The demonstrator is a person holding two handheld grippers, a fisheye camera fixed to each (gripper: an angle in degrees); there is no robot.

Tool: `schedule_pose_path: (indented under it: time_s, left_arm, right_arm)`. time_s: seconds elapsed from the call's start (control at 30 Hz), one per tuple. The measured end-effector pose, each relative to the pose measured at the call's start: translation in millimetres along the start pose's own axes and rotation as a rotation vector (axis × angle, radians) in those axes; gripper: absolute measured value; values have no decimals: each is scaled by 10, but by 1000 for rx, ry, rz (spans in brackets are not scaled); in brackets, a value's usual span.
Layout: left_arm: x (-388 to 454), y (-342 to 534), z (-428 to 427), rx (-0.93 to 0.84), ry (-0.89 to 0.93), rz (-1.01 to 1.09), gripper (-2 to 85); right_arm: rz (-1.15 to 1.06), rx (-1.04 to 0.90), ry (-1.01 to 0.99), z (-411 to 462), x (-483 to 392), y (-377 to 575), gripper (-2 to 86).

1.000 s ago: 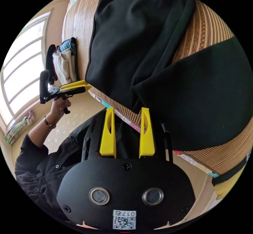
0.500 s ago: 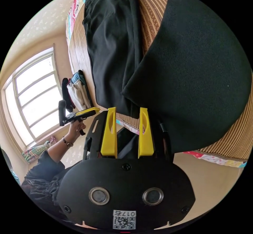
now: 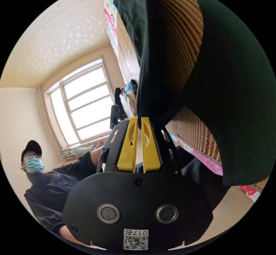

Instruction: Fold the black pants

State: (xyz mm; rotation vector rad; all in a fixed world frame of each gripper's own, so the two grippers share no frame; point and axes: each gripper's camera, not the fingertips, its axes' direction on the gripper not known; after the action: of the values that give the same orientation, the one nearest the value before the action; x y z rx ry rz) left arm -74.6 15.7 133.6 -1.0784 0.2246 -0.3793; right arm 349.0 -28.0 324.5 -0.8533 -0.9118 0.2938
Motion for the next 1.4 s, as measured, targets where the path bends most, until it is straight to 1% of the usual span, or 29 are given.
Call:
schedule_pose_path:
  time_s: [0.03,0.07,0.1,0.13,0.17,0.2,0.23,0.27,0.3,0.33,0.37,0.4,0.43,0.47,0.5,0.57,0.63,0.7,0.8,0.83,0.9,0.97,1.03,1.1,1.13,1.17,1.27,1.33,1.4]
  left_arm:
    - [-15,13,-51,-13,93,26,7]
    - [-51,53,-183,-31,294,82,3]
    - [-98,129,-365,-18,504,142,-1]
    - [-133,175,-469,0,597,165,-2]
    - [-237,265,-665,42,735,185,-4]
    - [-368,345,-823,82,793,173,-5]
    - [-441,383,-887,100,786,153,-5]
    - [-576,449,-982,130,728,106,-6]
    - [-705,507,-1044,165,627,42,-7]
    - [-775,536,-1062,184,564,-6,-7]
    - [-923,591,-1055,206,446,-126,-9]
    - [-1066,646,-992,194,343,-247,-9]
    - [-1122,673,-945,179,297,-293,-9]
    - [-1189,720,-834,140,215,-343,-9]
    - [-1215,758,-708,92,144,-370,-9]
    - [-1191,803,-509,18,64,-379,-8]
    - [-1099,829,-317,-40,39,-335,-8]
    - [-945,842,-68,-129,20,-254,-6]
    - [-799,844,182,-221,-60,-188,-6]
    - [-784,838,225,-237,-71,-182,-6]
    - [-754,798,344,-278,-87,-183,-5]
    - [-727,740,368,-272,-74,-188,-5]
    - [-685,658,360,-253,-47,-189,-4]
    - [-605,531,322,-223,-13,-172,-1]
    - [-581,499,308,-214,-11,-164,1]
    - [-531,440,278,-194,-16,-144,5]
    - [-454,331,247,-154,-42,-95,38]
    - [-475,282,305,-168,-55,-95,56]
    - [-540,245,435,-207,-63,-110,62]
  right_arm:
    - [-30,0,-121,-24,-113,27,30]
    - [-70,17,-283,-65,-236,56,29]
    - [-91,32,-362,-89,-292,72,28]
    - [-133,66,-498,-138,-386,101,27]
    - [-156,92,-587,-172,-440,119,27]
    - [-154,96,-603,-176,-451,123,27]
    - [-127,65,-552,-142,-456,119,28]
    - [-79,9,-394,-67,-430,112,30]
    - [-43,-12,-280,-27,-399,116,31]
    - [50,-33,-7,57,-315,144,33]
    - [122,-55,258,153,-245,183,35]
    - [149,-76,384,214,-216,203,37]
    - [190,-110,593,324,-180,245,41]
    - [201,-104,744,404,-193,295,46]
    - [196,-86,801,432,-220,322,51]
    - [154,24,956,470,-389,408,70]
    - [140,119,1005,421,-497,434,88]
    - [135,148,1029,398,-516,392,108]
    - [147,7,1018,573,-268,202,126]
    - [117,-32,1042,686,-209,163,126]
    - [67,-88,1203,868,-215,141,104]
    - [-94,-190,1342,1100,-253,232,63]
    - [-88,-262,1432,1127,-191,302,25]
    - [-33,-210,1419,931,-139,425,15]
    - [31,-145,1387,722,-90,527,11]
    - [122,-88,1389,503,-13,634,9]
    - [246,36,1376,112,33,914,11]
    - [238,80,1316,24,-35,1026,16]
    - [177,142,1235,26,-172,1104,30]
